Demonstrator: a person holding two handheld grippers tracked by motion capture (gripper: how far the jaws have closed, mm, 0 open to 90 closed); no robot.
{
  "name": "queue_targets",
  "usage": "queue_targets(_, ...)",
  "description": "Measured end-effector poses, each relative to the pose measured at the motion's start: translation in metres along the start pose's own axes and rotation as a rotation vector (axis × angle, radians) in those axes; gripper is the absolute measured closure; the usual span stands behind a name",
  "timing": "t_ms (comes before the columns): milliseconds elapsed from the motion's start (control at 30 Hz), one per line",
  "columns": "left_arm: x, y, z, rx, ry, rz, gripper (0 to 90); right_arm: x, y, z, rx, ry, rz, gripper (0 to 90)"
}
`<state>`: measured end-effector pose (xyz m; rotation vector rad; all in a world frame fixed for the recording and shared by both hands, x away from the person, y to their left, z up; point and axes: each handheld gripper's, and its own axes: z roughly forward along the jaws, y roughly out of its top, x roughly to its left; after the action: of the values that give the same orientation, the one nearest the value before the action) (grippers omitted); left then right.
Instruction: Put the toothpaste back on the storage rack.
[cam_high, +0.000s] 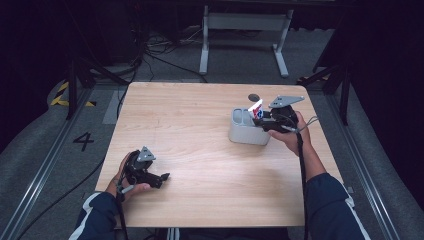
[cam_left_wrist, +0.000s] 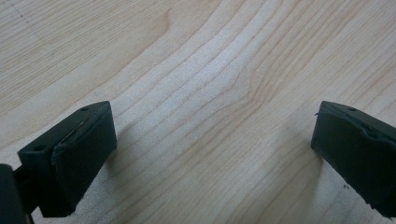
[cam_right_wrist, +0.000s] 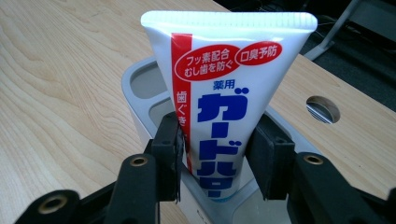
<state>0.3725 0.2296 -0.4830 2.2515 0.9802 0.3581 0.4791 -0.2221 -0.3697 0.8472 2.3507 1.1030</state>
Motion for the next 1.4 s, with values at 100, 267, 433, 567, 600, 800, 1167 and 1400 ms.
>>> queue_targets(100, 0.0, 0.0, 0.0, 0.001, -0.002, -0.003, 0.5, 0.001, 0.0, 0.0, 0.005, -0.003, -0.01, 58.6)
queue_targets(267, 0.0, 0.0, 0.0, 0.0, 0.0, 0.001, 0.6, 0.003, 0.001, 0.001, 0.006, -0.004, -0.015, 58.3)
queue_targets(433, 0.0, 0.0, 0.0, 0.0, 0.0, 0.0, 0.6, 0.004, 0.002, 0.002, 0.011, -0.003, -0.016, 57.4)
queue_targets(567, 0.0, 0.0, 0.0, 0.0, 0.0, 0.001, 0.5, 0.007, 0.002, 0.004, 0.011, 0.01, -0.016, 56.4)
queue_targets(600, 0.0, 0.0, 0.0, -0.001, 0.0, 0.001, 0.6, 0.008, 0.003, 0.004, 0.007, 0.0, -0.021, 56.1)
queue_targets(800, 0.0, 0.0, 0.0, 0.0, 0.0, 0.0, 0.6, 0.006, 0.001, 0.004, 0.007, -0.011, 0.003, 50.6)
queue_targets(1167, 0.0, 0.0, 0.0, 0.0, 0.0, 0.0, 0.6, 0.008, 0.001, -0.006, -0.023, -0.008, 0.024, 46.3)
queue_targets(1400, 0.0, 0.0, 0.0, 0.0, 0.001, 0.0, 0.6, 0.013, 0.003, -0.015, -0.018, -0.02, 0.001, 41.7)
